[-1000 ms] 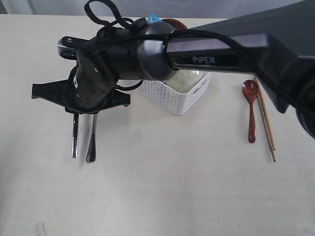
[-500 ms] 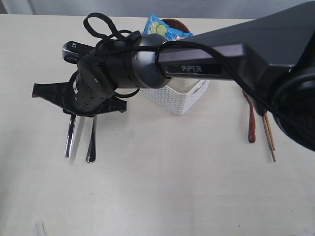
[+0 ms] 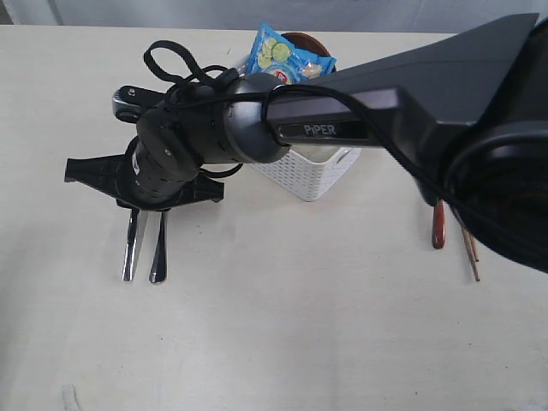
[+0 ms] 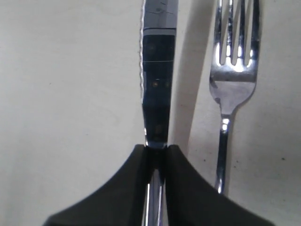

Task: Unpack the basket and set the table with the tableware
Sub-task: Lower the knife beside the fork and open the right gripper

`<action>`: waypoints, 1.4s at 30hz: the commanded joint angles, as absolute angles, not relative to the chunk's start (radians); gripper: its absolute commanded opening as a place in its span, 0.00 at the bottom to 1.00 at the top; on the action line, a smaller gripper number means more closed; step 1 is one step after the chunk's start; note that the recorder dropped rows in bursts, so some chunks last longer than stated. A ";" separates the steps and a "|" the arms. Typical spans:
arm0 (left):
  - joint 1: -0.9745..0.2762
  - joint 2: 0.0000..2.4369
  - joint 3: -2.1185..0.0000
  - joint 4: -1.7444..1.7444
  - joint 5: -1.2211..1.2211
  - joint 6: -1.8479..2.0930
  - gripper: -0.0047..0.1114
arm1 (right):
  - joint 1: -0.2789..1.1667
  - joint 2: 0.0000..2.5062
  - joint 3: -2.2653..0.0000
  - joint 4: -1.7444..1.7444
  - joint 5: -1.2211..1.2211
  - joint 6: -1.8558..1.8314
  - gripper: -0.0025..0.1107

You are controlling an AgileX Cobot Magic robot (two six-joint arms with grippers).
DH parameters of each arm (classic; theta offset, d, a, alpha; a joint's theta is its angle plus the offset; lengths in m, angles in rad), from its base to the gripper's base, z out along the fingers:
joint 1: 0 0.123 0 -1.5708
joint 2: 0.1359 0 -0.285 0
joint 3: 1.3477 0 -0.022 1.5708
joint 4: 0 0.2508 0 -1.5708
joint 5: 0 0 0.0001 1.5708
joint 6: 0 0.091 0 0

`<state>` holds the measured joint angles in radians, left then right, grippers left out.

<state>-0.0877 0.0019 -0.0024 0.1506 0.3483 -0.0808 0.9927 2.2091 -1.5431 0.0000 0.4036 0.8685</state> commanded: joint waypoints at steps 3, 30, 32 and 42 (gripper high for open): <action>-0.093 0.000 0.000 0.146 0.346 -0.083 0.04 | 0.991 2.218 -1.547 -0.012 0.397 0.875 0.02; -0.093 0.000 0.000 0.146 0.346 -0.083 0.04 | 0.979 2.218 -1.547 0.000 0.402 0.900 0.02; -0.093 0.000 0.000 0.146 0.346 -0.083 0.04 | 0.979 2.218 -1.547 0.000 0.401 0.900 0.02; -0.093 0.000 0.000 0.146 0.346 -0.083 0.04 | 0.979 2.218 -1.547 0.000 0.394 0.900 0.27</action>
<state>-0.0877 0.0019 -0.0024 0.1506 0.3483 -0.0808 0.9847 2.2196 -1.5431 0.0062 0.3998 0.8970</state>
